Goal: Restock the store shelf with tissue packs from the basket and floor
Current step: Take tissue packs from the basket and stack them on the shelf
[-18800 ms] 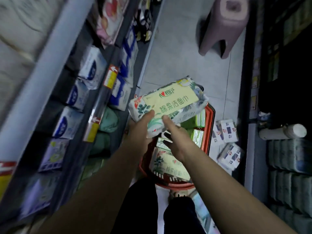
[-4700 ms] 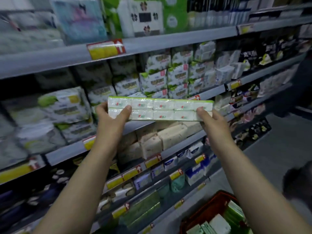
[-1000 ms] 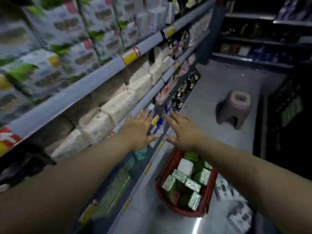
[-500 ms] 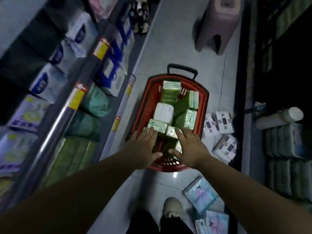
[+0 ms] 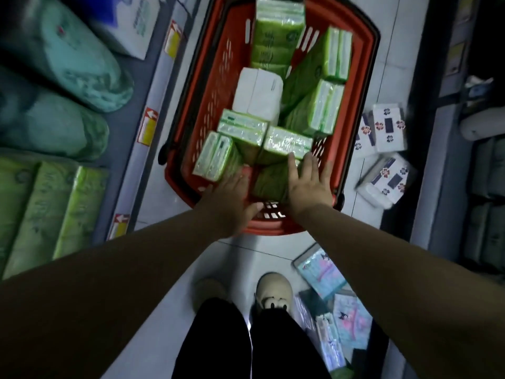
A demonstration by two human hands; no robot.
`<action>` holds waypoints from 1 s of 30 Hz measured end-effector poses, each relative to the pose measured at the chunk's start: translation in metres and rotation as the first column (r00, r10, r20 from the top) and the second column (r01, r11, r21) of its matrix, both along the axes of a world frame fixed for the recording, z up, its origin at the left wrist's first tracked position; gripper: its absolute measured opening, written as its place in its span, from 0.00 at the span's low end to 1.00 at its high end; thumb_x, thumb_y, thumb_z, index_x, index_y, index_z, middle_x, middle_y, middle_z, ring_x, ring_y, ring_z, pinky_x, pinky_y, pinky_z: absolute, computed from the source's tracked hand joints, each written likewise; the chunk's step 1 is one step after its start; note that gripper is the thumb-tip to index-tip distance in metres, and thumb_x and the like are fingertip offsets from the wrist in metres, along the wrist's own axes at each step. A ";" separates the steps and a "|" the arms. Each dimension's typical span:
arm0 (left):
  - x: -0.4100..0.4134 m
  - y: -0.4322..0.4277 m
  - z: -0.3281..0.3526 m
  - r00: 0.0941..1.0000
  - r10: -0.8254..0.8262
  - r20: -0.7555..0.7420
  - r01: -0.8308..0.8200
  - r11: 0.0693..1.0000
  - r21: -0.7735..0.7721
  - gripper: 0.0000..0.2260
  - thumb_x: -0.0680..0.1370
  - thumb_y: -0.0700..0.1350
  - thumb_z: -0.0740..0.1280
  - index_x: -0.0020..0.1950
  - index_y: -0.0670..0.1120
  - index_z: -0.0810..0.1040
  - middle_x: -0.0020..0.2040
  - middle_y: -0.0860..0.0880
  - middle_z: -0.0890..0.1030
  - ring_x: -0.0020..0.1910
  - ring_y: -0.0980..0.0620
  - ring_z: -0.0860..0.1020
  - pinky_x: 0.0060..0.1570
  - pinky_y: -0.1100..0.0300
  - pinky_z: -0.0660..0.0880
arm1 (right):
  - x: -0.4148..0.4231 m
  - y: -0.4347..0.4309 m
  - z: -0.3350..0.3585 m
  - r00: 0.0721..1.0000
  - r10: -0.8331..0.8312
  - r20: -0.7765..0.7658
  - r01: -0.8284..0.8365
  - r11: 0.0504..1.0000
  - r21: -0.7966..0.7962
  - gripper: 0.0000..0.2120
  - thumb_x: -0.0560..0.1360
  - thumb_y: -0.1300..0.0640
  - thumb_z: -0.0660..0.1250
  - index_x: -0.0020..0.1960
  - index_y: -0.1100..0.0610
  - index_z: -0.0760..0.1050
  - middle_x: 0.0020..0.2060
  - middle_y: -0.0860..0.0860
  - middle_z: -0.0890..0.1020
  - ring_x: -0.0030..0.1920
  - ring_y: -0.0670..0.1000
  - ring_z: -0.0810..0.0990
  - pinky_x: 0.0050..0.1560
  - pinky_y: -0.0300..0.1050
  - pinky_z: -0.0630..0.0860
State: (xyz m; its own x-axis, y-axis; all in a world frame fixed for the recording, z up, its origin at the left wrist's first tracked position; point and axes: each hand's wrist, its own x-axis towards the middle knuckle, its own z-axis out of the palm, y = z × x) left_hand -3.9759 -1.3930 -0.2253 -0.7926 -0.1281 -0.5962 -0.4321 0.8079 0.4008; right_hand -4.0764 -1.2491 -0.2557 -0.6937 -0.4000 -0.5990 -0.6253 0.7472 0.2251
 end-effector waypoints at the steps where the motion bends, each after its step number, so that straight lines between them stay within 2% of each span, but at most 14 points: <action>1: 0.004 0.003 -0.003 0.998 0.055 -0.013 -0.055 0.998 0.030 0.34 0.80 0.58 0.59 0.79 0.44 0.51 0.79 0.44 0.54 0.78 0.47 0.52 0.74 0.43 0.54 | 0.003 -0.002 -0.004 0.999 -0.008 -0.042 0.008 1.000 0.006 0.40 0.80 0.53 0.58 0.77 0.57 0.31 0.77 0.67 0.44 0.78 0.63 0.48 0.72 0.66 0.36; 4: 0.010 0.006 -0.003 0.988 0.141 -0.067 -0.137 0.989 0.061 0.32 0.80 0.55 0.61 0.79 0.43 0.54 0.78 0.43 0.58 0.77 0.45 0.55 0.74 0.43 0.56 | 0.004 -0.007 -0.003 0.996 -0.053 -0.073 0.046 0.994 -0.101 0.42 0.75 0.47 0.67 0.78 0.54 0.45 0.75 0.65 0.54 0.73 0.64 0.60 0.73 0.65 0.41; 8: 0.012 0.001 0.003 0.933 0.346 -0.100 -0.325 0.929 0.180 0.30 0.79 0.55 0.61 0.76 0.41 0.60 0.74 0.39 0.65 0.73 0.42 0.63 0.72 0.45 0.63 | -0.003 0.000 0.027 0.970 -0.235 0.058 0.237 0.878 -0.416 0.41 0.66 0.40 0.72 0.73 0.52 0.62 0.71 0.61 0.63 0.67 0.63 0.63 0.70 0.56 0.60; 11: 0.011 -0.006 0.011 0.825 0.563 -0.037 -0.529 0.795 0.296 0.31 0.78 0.54 0.61 0.76 0.40 0.58 0.73 0.39 0.64 0.72 0.41 0.65 0.68 0.43 0.68 | -0.012 0.009 0.060 0.873 -0.424 0.244 0.482 0.665 -0.571 0.37 0.67 0.41 0.70 0.73 0.52 0.66 0.70 0.58 0.68 0.68 0.62 0.64 0.67 0.52 0.66; 14: 0.009 -0.015 0.026 0.649 0.760 -0.041 -0.684 0.606 0.406 0.31 0.78 0.48 0.65 0.78 0.44 0.56 0.72 0.42 0.65 0.70 0.45 0.68 0.65 0.50 0.70 | -0.027 0.016 0.095 0.704 -0.518 0.486 0.692 0.343 -0.635 0.30 0.68 0.43 0.70 0.67 0.54 0.74 0.52 0.50 0.81 0.56 0.57 0.78 0.59 0.55 0.77; 16: 0.007 -0.023 0.037 0.545 0.838 -0.030 -0.741 0.498 0.451 0.29 0.78 0.47 0.66 0.77 0.45 0.59 0.70 0.45 0.70 0.67 0.47 0.71 0.62 0.54 0.71 | -0.039 0.023 0.114 0.542 -0.527 0.654 0.816 0.143 -0.561 0.29 0.70 0.50 0.73 0.69 0.58 0.73 0.55 0.49 0.82 0.53 0.53 0.81 0.55 0.48 0.80; 18: 0.008 -0.027 0.053 0.466 0.884 0.029 -0.799 0.406 0.443 0.26 0.79 0.50 0.64 0.75 0.43 0.62 0.66 0.48 0.73 0.64 0.48 0.74 0.59 0.54 0.74 | -0.051 0.033 0.128 0.516 -0.481 0.708 0.836 0.104 -0.539 0.23 0.71 0.54 0.73 0.64 0.61 0.77 0.53 0.53 0.83 0.49 0.47 0.83 0.46 0.36 0.79; 20: 0.012 -0.034 0.066 0.387 0.915 0.112 -0.843 0.302 0.445 0.30 0.78 0.57 0.65 0.74 0.42 0.64 0.66 0.45 0.74 0.61 0.46 0.76 0.55 0.55 0.75 | -0.058 0.040 0.143 0.459 -0.438 0.773 0.867 0.030 -0.498 0.08 0.74 0.58 0.70 0.51 0.60 0.82 0.41 0.50 0.84 0.38 0.43 0.82 0.41 0.35 0.77; 22: 0.017 -0.037 0.083 0.327 0.925 0.194 -0.867 0.211 0.452 0.39 0.70 0.71 0.64 0.69 0.43 0.70 0.64 0.47 0.76 0.58 0.47 0.76 0.56 0.54 0.73 | -0.059 0.041 0.160 0.283 -0.381 0.880 0.936 -0.089 -0.340 0.04 0.77 0.59 0.67 0.45 0.58 0.79 0.40 0.52 0.82 0.40 0.47 0.81 0.47 0.42 0.78; 23: 0.019 -0.038 0.092 0.278 0.931 0.237 -0.866 0.136 0.481 0.37 0.71 0.72 0.62 0.64 0.43 0.72 0.60 0.49 0.77 0.55 0.50 0.76 0.55 0.54 0.73 | -0.057 0.042 0.167 0.190 -0.337 0.922 0.964 -0.112 -0.240 0.04 0.78 0.58 0.66 0.47 0.58 0.78 0.45 0.56 0.82 0.45 0.51 0.82 0.55 0.46 0.79; 25: 0.022 -0.039 0.114 0.171 0.951 0.258 -0.829 -0.003 0.559 0.21 0.78 0.63 0.60 0.60 0.48 0.72 0.52 0.53 0.75 0.49 0.53 0.75 0.48 0.59 0.71 | -0.050 0.038 0.181 0.099 -0.294 0.951 0.990 -0.069 -0.124 0.07 0.79 0.55 0.64 0.53 0.58 0.77 0.53 0.60 0.81 0.52 0.55 0.81 0.63 0.51 0.75; 26: 0.025 -0.039 0.127 0.135 0.968 0.212 -0.814 -0.014 0.581 0.17 0.79 0.59 0.61 0.60 0.49 0.72 0.51 0.54 0.75 0.49 0.55 0.75 0.47 0.59 0.71 | -0.045 0.036 0.187 0.085 -0.288 0.954 0.993 -0.050 -0.103 0.09 0.80 0.53 0.62 0.54 0.57 0.77 0.54 0.60 0.81 0.53 0.56 0.80 0.64 0.52 0.74; 28: 0.035 -0.042 0.155 0.142 0.989 0.042 -0.790 0.088 0.607 0.07 0.80 0.52 0.63 0.53 0.50 0.77 0.45 0.60 0.79 0.46 0.61 0.77 0.50 0.58 0.71 | -0.033 0.029 0.207 0.077 -0.300 0.951 0.996 -0.029 -0.089 0.12 0.80 0.48 0.60 0.54 0.54 0.76 0.54 0.59 0.81 0.53 0.56 0.80 0.63 0.53 0.74; 30: 0.050 -0.049 0.178 0.165 0.984 -0.060 -0.770 0.167 0.616 0.06 0.80 0.46 0.65 0.44 0.51 0.77 0.34 0.61 0.81 0.38 0.66 0.78 0.45 0.61 0.74 | -0.023 0.022 0.230 0.082 -0.303 0.949 0.996 -0.015 -0.090 0.17 0.80 0.40 0.56 0.55 0.51 0.76 0.54 0.56 0.82 0.53 0.55 0.80 0.57 0.52 0.76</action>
State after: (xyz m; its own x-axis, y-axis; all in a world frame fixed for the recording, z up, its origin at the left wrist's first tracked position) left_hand -3.9263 -1.4416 -0.0470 -0.3995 -0.7687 -0.4994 -0.4467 -0.3125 0.8383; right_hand -4.0998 -1.2270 -0.0259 -0.4800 -0.3541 -0.8026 0.7025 0.3927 -0.5935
